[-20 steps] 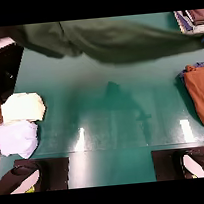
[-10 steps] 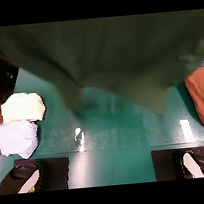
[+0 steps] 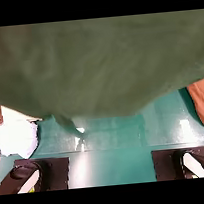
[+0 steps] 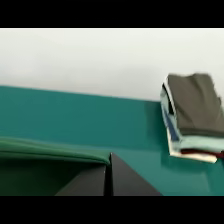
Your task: Fold the shirts.
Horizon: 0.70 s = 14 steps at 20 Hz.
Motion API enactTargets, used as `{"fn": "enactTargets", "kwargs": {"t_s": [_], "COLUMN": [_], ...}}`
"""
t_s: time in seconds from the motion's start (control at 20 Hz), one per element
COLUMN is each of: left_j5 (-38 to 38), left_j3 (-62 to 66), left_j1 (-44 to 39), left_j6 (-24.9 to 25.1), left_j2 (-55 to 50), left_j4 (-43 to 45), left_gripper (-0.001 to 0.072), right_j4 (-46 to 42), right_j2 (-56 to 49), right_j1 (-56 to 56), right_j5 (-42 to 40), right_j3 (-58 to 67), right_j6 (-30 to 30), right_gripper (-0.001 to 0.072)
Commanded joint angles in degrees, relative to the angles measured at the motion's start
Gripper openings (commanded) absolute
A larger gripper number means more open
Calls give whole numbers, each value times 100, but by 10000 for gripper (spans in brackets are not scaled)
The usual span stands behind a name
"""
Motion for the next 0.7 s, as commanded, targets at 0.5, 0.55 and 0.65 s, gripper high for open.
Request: {"fn": "enactTargets", "kwargs": {"t_s": [0.5, 0.55, 0.65], "left_j5": [42, 96, 142], "left_j3": [-1827, -1827, -1827], "left_j1": [111, 157, 282], "left_j6": [-20, -107, -103], "left_j2": [-4675, -4876, -5029], "left_j4": [592, 608, 570], "left_gripper": [27, 28, 172], "right_j4": [-898, -839, -730], "right_j2": [-3421, -3622, -3974], "right_j1": [1569, 1598, 1615], "right_j5": [-358, -501, -546], "right_j3": [-1681, -1681, -1593], "right_j6": [118, 118, 210], "right_gripper": [15, 15, 16]}}
